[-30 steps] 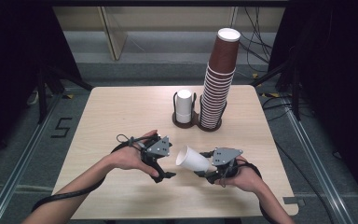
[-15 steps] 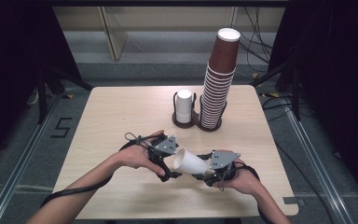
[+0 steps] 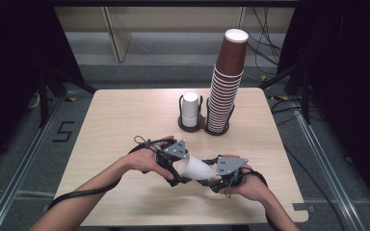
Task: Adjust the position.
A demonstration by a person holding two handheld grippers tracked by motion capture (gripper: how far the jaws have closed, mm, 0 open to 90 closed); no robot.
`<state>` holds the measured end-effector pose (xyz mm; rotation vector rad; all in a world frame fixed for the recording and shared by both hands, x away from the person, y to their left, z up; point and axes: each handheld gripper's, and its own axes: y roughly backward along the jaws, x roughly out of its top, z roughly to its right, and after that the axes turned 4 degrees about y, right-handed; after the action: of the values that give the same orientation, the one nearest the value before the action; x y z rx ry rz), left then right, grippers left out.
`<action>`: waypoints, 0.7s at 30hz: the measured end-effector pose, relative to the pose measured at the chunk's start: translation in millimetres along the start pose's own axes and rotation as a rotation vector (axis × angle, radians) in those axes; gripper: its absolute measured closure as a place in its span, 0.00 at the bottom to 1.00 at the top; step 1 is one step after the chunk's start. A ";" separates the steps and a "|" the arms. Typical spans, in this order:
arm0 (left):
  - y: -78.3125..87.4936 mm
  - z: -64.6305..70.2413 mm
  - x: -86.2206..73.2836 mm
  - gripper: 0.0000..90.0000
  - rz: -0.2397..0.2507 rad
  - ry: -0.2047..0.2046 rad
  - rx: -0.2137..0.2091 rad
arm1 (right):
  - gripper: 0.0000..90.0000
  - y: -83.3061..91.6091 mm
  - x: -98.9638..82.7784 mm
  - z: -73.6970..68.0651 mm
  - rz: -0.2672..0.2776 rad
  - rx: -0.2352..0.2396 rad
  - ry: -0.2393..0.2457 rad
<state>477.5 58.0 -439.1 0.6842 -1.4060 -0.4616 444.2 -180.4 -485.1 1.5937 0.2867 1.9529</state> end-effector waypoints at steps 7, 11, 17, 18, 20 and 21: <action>-0.6 0.4 1.0 0.08 0.020 -0.007 -0.011 | 0.38 0.0 2.5 1.4 0.004 -0.002 0.026; -0.7 0.9 1.7 0.12 0.027 -0.017 -0.013 | 0.38 -0.2 3.3 1.0 0.006 0.008 0.017; 0.7 0.4 1.5 0.19 0.045 -0.029 -0.011 | 0.38 -1.3 3.3 1.2 0.006 0.013 0.023; 1.2 0.4 1.6 0.20 0.051 -0.030 -0.013 | 0.38 -1.6 3.2 1.5 0.009 0.008 0.022; 2.4 0.9 2.2 0.21 0.052 -0.037 -0.009 | 0.38 -1.4 3.5 1.3 -0.002 0.017 0.010; 2.7 1.1 2.3 0.22 0.053 -0.042 -0.010 | 0.38 -1.8 3.8 2.4 0.000 0.010 0.029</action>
<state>476.5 58.2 -435.5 0.6305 -1.4572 -0.4431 446.6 -177.3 -482.4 1.5726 0.3087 1.9791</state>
